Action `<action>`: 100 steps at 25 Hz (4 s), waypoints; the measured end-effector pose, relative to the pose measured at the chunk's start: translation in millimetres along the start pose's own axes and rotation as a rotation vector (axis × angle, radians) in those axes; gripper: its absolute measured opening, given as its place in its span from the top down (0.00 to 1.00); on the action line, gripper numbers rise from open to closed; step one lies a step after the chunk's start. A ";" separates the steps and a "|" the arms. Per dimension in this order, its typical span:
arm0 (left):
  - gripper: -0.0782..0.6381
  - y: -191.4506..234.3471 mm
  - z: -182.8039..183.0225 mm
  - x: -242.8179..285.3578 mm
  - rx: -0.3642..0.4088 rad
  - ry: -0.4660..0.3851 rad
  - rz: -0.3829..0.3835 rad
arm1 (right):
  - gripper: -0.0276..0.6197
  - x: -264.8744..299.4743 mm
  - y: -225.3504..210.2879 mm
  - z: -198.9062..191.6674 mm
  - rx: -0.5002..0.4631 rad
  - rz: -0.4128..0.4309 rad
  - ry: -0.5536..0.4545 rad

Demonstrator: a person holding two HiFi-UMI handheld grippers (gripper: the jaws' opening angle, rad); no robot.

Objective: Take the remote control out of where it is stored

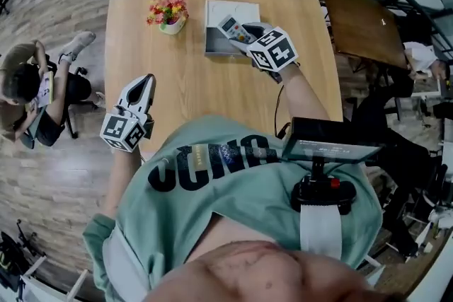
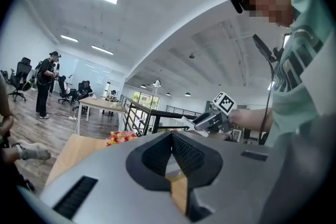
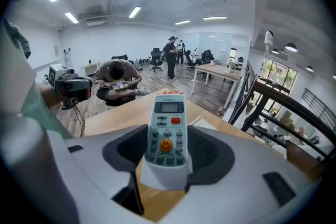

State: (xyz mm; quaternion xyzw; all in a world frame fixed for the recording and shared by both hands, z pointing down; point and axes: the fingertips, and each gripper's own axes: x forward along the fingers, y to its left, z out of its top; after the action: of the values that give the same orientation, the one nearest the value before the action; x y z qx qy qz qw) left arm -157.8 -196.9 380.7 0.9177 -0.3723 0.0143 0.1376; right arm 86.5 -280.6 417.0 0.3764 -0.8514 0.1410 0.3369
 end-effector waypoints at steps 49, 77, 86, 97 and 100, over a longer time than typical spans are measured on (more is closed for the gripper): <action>0.88 -193.7 -93.8 188.5 0.004 0.219 -0.317 | 0.58 -176.8 -138.4 -216.6 0.378 -0.195 -0.133; 0.88 -242.4 -250.1 322.2 0.010 0.586 -0.399 | 0.58 -65.9 -161.2 -368.6 0.501 -0.082 0.081; 0.88 -244.0 -271.9 326.1 -0.002 0.629 -0.420 | 0.58 -35.5 -156.6 -390.8 0.493 -0.066 0.141; 0.88 -239.5 -277.9 328.5 -0.013 0.632 -0.414 | 0.58 -15.4 -158.6 -407.7 0.486 -0.072 0.194; 0.88 -239.0 -280.0 327.8 -0.015 0.636 -0.412 | 0.58 -12.1 -157.7 -413.6 0.469 -0.077 0.218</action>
State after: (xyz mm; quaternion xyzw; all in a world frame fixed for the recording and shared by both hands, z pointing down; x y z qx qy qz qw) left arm 264.6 -182.2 634.4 0.9220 -0.1186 0.2680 0.2528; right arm 401.8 -176.6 709.9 0.4588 -0.7393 0.3612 0.3353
